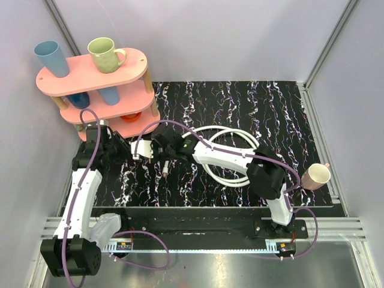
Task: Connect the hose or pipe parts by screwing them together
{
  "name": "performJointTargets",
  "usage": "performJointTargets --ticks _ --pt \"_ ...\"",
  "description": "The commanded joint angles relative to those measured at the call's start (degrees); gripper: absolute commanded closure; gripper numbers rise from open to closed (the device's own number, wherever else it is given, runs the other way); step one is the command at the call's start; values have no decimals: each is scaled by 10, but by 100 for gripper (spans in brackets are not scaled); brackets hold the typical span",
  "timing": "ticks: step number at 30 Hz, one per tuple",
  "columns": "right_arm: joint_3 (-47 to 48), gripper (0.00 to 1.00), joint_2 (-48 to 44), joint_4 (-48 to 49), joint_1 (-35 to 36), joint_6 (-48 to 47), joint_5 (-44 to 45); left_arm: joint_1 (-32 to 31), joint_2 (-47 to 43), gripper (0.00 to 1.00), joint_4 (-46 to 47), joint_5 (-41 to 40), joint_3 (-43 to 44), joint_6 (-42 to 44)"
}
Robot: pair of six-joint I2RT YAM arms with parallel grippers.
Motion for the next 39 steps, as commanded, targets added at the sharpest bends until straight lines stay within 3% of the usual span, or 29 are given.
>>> performJointTargets --ticks 1,4,7,8,9,13,15,20,21,26,27,30,34,39 --pt "-10 100 -34 24 9 28 -20 9 3 100 -2 -92 46 14" --pt "-10 100 -19 5 10 39 -31 21 22 100 7 -111 38 6" --pt "-16 99 -12 12 -3 87 -30 41 41 100 25 -67 21 13" --pt "-2 97 -9 11 -22 143 -28 43 43 100 29 -43 15 16" --pt "13 94 0 -2 -31 178 -16 43 44 100 36 -34 9 19" --pt "80 66 20 -47 -48 363 124 44 42 100 56 1 -24 28" --pt "78 61 26 -51 -51 424 129 44 36 100 75 16 -36 30" --pt "156 50 62 -125 -82 481 268 42 49 100 115 121 -89 17" --pt "177 51 74 -180 -95 493 272 42 51 100 131 139 -104 18" --pt "207 47 75 -262 -164 463 263 -34 86 100 154 161 -115 11" --pt "213 40 77 -305 -172 464 249 -50 91 100 169 160 -118 3" --pt "198 36 66 -364 -186 472 211 -103 98 100 212 149 -126 -36" --pt "102 30 34 -355 -185 489 189 -143 120 100 253 132 -129 -74" --pt "55 31 36 -322 -185 507 129 -180 169 100 313 110 -136 -113"
